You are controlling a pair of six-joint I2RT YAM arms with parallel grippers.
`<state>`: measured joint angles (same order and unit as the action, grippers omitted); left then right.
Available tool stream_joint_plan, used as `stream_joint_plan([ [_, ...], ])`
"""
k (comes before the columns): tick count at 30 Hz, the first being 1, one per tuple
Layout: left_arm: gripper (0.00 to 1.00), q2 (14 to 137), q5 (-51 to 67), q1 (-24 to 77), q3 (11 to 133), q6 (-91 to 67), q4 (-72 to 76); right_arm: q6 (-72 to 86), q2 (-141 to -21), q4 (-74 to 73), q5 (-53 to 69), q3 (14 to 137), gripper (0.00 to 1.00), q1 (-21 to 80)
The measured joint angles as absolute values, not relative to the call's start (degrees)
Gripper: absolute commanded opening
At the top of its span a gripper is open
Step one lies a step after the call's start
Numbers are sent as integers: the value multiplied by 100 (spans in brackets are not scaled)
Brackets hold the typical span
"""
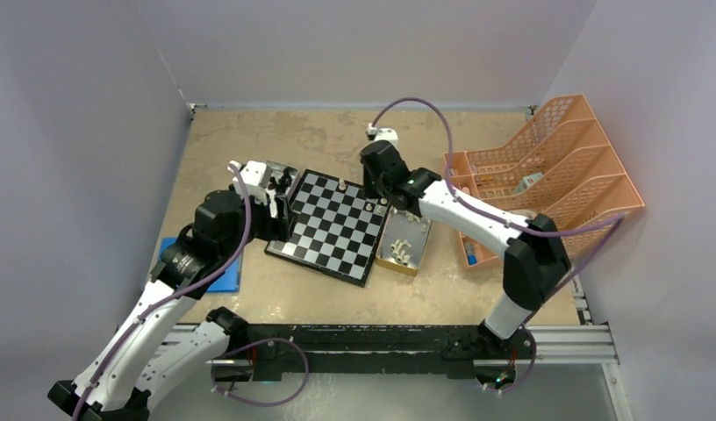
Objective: Set up the chess pieces on the board
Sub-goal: Place the chess piece on the chessboard.
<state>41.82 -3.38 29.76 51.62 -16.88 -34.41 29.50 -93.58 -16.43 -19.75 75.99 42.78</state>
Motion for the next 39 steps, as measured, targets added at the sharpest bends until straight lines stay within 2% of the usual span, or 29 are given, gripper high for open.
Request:
stream_joint_plan([
  [13, 72, 3785, -845, 2976, 5162, -1715, -3444, 2932, -11312, -1518, -1894, 8442, 15, 5118],
  [20, 72, 3771, -921, 2976, 5162, -1721, -3444, 2932, -11668, -1542, -1900, 8576, 18, 5194],
  [32, 72, 3957, -891, 2976, 5162, -1739, -3444, 2974, -11653, -1632, -1903, 8635, 41, 5214],
  [37, 69, 4180, -760, 2976, 5162, -1754, -3444, 3022, -11056, -1614, -1918, 8184, 58, 5214],
  [39, 67, 4357, -696, 2976, 5162, -1796, -3444, 3055, -10643, -1562, -1979, 7896, 62, 5214],
])
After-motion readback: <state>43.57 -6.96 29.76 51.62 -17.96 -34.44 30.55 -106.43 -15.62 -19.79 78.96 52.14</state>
